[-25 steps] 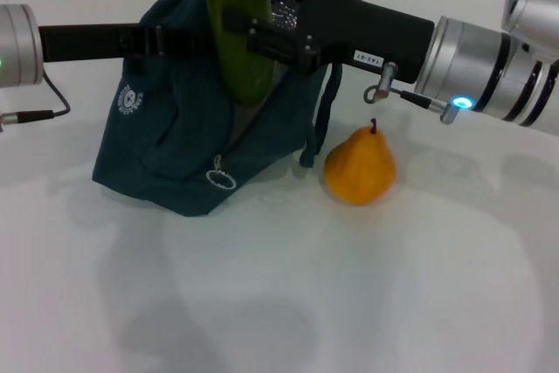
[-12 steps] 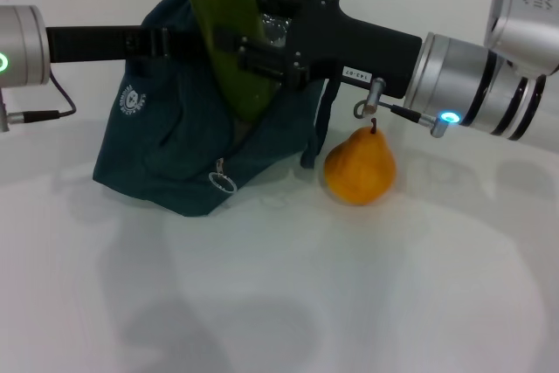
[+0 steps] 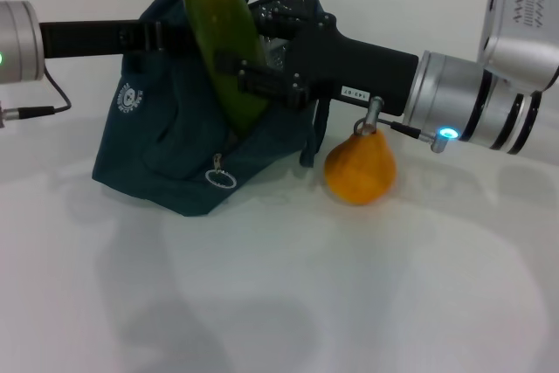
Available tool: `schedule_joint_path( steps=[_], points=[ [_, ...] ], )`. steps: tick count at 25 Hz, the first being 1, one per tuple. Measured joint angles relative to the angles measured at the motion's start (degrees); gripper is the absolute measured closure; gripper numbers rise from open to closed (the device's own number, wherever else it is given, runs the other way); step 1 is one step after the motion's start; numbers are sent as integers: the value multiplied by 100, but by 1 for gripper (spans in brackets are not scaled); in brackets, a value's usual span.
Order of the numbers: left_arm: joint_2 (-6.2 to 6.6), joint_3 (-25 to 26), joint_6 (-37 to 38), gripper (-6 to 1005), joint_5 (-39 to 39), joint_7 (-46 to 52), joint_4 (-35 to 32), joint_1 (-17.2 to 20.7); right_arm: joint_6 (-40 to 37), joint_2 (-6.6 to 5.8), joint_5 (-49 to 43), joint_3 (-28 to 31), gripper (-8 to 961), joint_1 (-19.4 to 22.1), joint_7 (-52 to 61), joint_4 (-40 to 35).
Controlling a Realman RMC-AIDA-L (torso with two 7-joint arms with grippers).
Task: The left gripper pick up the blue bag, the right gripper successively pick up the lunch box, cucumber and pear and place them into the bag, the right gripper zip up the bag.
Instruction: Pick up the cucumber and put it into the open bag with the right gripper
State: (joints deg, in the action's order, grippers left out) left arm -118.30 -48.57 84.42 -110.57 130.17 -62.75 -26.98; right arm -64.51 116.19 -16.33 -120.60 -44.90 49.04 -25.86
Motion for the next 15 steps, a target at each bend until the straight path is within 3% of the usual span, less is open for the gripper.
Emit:
schedule_joint_path(
  steps=[15],
  points=[
    [1,32,18,952,0,-1,0,30,159,0,81,11,262,65,5,-69]
  ],
)
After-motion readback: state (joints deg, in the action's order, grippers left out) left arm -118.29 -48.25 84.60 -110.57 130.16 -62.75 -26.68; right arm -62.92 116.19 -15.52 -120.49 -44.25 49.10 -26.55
